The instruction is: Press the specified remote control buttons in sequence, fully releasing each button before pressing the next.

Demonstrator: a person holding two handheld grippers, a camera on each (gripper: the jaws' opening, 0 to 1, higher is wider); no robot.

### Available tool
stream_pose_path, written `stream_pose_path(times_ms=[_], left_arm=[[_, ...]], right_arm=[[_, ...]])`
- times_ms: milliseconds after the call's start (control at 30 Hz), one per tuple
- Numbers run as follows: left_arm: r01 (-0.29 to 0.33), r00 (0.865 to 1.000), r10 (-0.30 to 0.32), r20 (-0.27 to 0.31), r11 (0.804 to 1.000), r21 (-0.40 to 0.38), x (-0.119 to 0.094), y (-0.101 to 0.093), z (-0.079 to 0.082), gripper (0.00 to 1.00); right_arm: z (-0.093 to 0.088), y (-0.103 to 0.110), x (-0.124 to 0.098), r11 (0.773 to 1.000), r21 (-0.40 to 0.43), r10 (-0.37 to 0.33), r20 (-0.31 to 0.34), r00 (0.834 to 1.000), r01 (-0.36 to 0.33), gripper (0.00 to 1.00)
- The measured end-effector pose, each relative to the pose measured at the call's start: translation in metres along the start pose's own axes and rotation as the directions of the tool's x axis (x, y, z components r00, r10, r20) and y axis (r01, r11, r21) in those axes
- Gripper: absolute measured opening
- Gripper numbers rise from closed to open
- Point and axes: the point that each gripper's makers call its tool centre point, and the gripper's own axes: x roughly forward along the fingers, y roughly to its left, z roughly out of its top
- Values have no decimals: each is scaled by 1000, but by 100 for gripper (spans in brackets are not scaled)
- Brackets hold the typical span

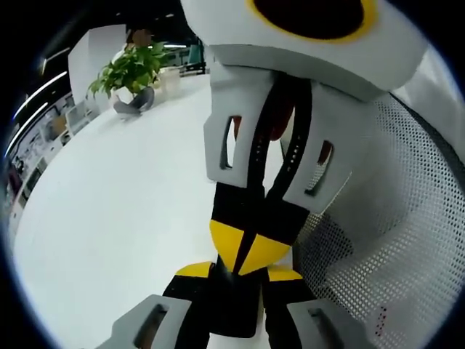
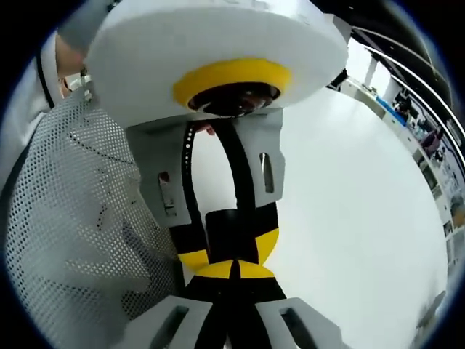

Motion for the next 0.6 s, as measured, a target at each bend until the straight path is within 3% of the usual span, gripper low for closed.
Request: stream_pose_path(times_ms=[400,600], left_arm=[[8,1000,-8,-12,1000,6,0,0,0,25],[15,1000,-14,-20,1000,14,0,0,0,25]], right_arm=[[1,0,-5,981,176,53,129,990,-75,1],[-18,-8,-15,974,219,32,102,994,-54,17]])
